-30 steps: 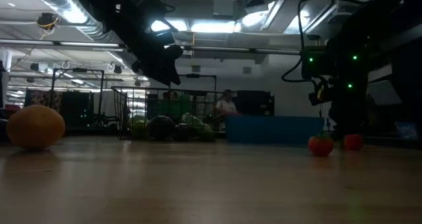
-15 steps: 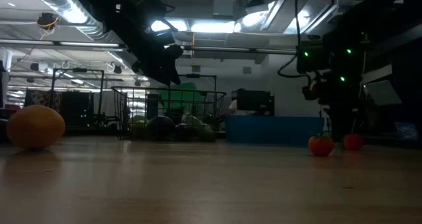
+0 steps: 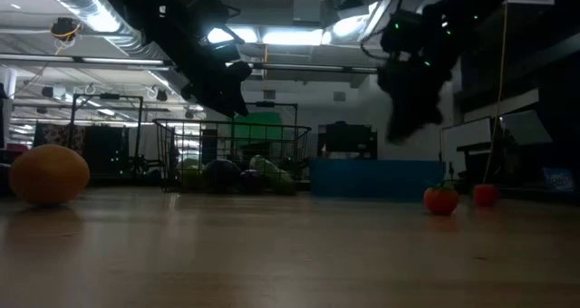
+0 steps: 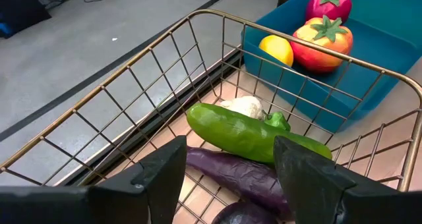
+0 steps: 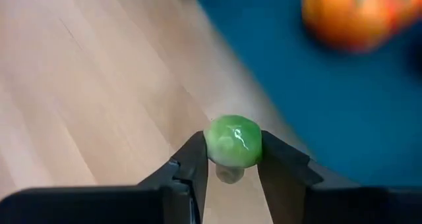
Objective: Sort produce into baskets
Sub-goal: Put the mushroom into the wire basket
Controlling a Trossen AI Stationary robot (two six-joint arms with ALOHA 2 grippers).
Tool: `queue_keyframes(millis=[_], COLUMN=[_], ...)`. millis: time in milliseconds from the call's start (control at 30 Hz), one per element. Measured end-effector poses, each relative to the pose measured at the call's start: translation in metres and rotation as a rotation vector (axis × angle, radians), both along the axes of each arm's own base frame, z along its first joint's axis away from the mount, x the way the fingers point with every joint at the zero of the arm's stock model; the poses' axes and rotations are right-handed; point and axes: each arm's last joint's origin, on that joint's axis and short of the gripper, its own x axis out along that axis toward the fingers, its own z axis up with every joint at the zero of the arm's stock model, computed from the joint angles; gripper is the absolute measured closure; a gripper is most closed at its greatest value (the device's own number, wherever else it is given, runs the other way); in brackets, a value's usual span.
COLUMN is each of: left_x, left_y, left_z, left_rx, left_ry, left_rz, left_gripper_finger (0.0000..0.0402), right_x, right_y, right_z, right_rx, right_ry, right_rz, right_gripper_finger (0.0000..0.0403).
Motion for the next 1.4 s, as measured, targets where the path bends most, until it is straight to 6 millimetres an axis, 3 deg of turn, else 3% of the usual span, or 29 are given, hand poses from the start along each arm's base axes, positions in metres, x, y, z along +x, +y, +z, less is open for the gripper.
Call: queue_keyframes(millis=[300, 500, 767, 1000, 1400], left_x=[0.000, 0.000, 0.000, 0.000, 0.000], left_y=[0.000, 0.000, 0.000, 0.000, 0.000], left_z=[0.000, 0.000, 0.000, 0.000, 0.000], left_rx=[0.000, 0.000, 0.002, 0.003, 0.003], left_ry=[0.000, 0.000, 0.002, 0.002, 0.002], left_rz=[0.000, 0.000, -0.002, -0.003, -0.003], left_gripper_finger=[0.0178, 0.0178, 0.0178, 0.0178, 0.0178], right_x=[0.035, 0.062, 0.090, 0.099, 0.099], right_y=[-0.018, -0.028, -0.028, -0.033, -0.033], right_z=[0.025, 0.013, -0.014, -0.035, -0.037], right_rx=[-0.221, -0.289, -0.327, -0.332, -0.331], right_ry=[-0.420, -0.563, -0.644, -0.640, -0.636], right_rz=[0.001, 0.016, 0.058, 0.050, 0.049], right_gripper_finger=[0.0286, 0.0286, 0.0286, 0.0286, 0.0286])
